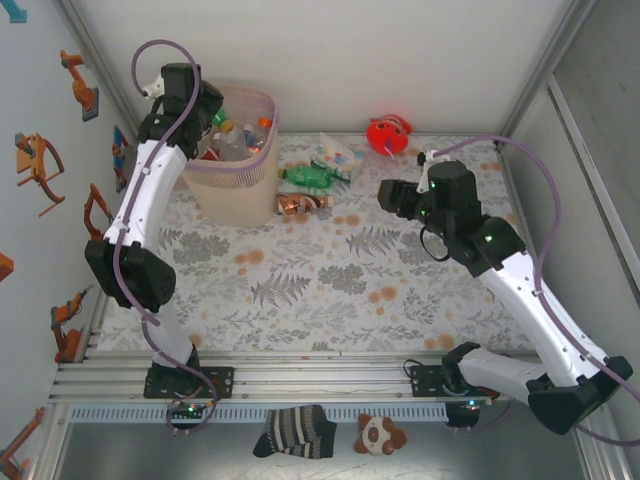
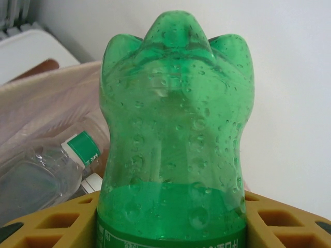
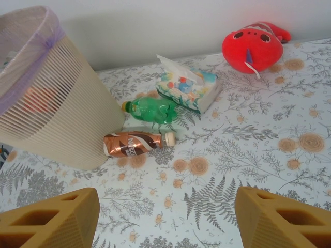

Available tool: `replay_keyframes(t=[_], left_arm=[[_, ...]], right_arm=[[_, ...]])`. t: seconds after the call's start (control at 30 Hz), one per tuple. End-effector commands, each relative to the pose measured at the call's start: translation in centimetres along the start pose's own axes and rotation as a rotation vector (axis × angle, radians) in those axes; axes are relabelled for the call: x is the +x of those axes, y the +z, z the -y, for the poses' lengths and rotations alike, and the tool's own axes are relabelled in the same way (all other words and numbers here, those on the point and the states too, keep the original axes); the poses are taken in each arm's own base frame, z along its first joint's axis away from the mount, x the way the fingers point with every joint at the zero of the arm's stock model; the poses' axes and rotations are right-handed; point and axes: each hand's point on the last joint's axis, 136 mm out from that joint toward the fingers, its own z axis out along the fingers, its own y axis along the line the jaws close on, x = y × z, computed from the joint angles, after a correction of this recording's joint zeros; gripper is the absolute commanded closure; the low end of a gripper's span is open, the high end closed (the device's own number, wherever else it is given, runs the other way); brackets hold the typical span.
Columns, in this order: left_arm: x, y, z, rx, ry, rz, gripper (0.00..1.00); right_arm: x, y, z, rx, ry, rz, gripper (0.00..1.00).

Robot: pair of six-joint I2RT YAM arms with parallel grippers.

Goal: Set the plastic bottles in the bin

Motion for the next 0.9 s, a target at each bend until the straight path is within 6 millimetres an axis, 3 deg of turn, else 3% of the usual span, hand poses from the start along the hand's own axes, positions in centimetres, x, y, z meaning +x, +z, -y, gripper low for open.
replay_keyframes(t=[0.0, 0.3, 0.6, 0.87], left_arm=[[0.1, 0.9, 0.0, -0.021, -0.129, -0.004, 0.56], [3.1, 4.3, -1.3, -0.081, -0.333, -0.044, 0.53], [4.8, 5.7, -0.3, -0.094, -0.403, 0.001, 0.52], [6.0, 6.1, 0.3, -0.100, -0.460, 0.049, 0.41]], right_arm=[[-0.7, -0.8, 0.3, 0.009, -0.002, 0.033, 0.31], [-0.5, -1.3, 1.1, 0.040, -0.029, 0.038, 0.31], [-0.2, -2.1, 1.7, 0.064, -0.056, 0.036, 0.31], [0.2, -3.1, 2.5, 0.092, -0.066, 0.045, 0.31]])
